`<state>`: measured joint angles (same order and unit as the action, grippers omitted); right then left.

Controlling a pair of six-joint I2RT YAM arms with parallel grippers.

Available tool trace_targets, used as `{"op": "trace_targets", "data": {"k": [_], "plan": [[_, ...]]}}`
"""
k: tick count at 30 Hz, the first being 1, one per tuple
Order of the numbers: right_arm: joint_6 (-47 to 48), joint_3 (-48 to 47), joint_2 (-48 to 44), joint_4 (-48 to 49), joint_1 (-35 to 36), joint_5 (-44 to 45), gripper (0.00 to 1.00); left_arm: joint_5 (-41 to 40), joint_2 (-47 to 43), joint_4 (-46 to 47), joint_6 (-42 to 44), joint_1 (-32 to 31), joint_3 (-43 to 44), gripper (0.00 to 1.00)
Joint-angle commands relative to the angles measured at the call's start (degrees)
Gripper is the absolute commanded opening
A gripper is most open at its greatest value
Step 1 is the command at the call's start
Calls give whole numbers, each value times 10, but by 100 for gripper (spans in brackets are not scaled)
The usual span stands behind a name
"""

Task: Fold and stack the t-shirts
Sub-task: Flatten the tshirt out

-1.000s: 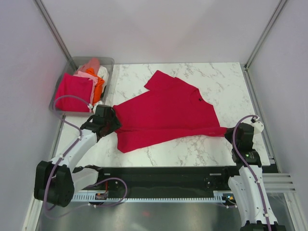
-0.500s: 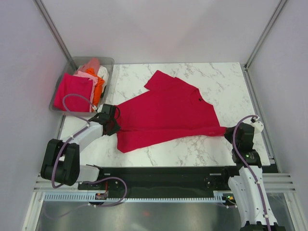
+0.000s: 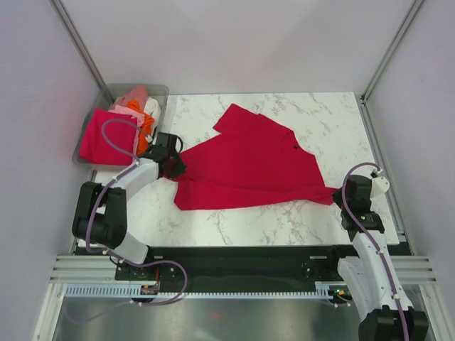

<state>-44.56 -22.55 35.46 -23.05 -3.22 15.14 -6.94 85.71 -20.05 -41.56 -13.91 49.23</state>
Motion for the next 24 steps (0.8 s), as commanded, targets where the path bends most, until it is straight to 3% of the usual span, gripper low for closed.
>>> {"op": "trace_targets", "data": {"k": [1, 6, 11, 16, 18, 21, 24], "plan": [[-20, -43, 45, 26, -3, 65, 0, 57, 52, 34, -12, -15, 80, 2], [-49, -68, 49, 7, -25, 143, 0, 103, 124, 32, 2, -48, 180, 2], [-70, -81, -12, -36, -38, 183, 0, 71, 104, -38, 21, -33, 219, 2], [-94, -56, -114, -76, -38, 205, 0, 11, -72, -42, 13, 74, 89, 2], [-105, -44, -158, -87, -38, 198, 0, -30, -111, -27, 20, 76, 56, 2], [-127, -29, -188, -97, -39, 175, 0, -4, -118, -5, 10, 76, 9, 2], [-130, -22, -197, -102, -38, 162, 0, 32, -70, 18, 2, 76, -12, 2]]}}
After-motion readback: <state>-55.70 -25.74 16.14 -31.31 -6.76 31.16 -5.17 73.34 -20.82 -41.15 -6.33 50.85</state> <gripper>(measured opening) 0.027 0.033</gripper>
